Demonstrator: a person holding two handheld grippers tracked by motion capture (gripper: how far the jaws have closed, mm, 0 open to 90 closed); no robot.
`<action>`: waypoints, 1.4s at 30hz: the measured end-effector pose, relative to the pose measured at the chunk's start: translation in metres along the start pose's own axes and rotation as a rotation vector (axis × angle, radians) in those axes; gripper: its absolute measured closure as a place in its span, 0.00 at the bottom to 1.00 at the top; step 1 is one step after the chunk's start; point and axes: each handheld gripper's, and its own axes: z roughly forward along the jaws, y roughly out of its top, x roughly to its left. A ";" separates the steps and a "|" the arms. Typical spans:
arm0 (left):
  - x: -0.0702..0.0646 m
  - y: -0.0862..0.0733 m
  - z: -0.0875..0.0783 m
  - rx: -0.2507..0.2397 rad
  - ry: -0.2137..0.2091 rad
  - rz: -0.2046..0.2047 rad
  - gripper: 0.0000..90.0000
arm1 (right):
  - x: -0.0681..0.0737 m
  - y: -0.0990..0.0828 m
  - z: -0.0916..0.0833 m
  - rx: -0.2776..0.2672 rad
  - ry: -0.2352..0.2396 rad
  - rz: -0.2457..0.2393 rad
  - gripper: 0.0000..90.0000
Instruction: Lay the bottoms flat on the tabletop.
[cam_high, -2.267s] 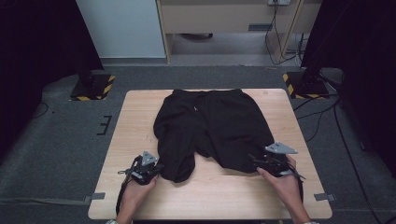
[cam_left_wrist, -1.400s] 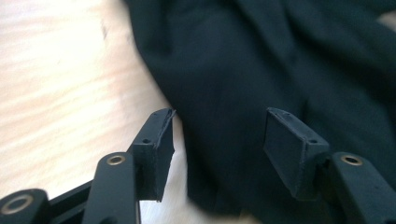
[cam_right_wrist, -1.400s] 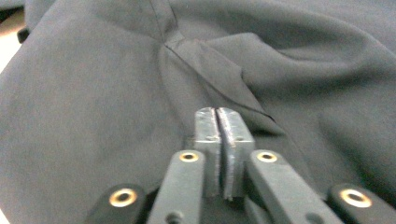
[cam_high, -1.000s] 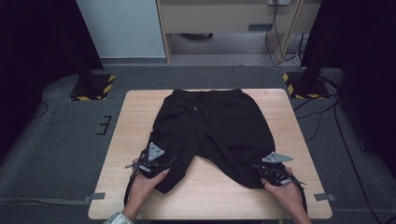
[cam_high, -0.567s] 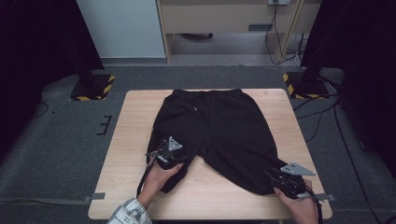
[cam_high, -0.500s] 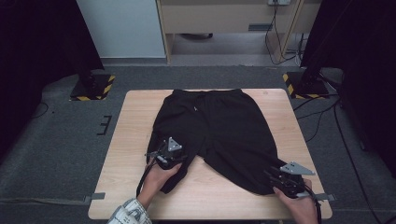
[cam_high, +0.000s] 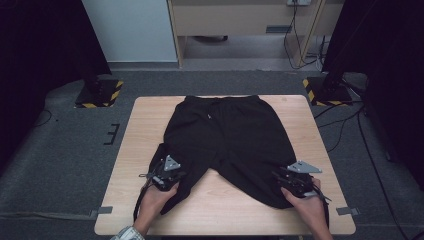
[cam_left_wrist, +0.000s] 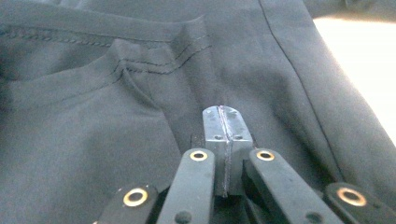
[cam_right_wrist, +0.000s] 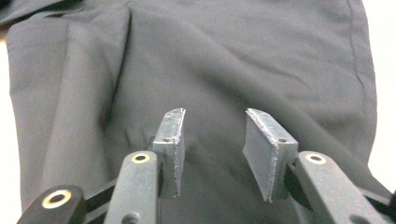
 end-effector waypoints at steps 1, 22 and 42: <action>0.000 -0.004 -0.004 0.004 -0.001 -0.005 0.99 | 0.001 0.004 0.005 0.007 0.000 0.003 0.62; 0.011 -0.034 -0.042 -0.150 0.160 -0.061 0.45 | 0.024 0.029 0.057 0.128 0.058 -0.051 0.37; 0.021 0.007 0.010 -0.022 0.128 -0.054 0.61 | 0.018 -0.009 -0.003 0.093 0.040 -0.059 0.36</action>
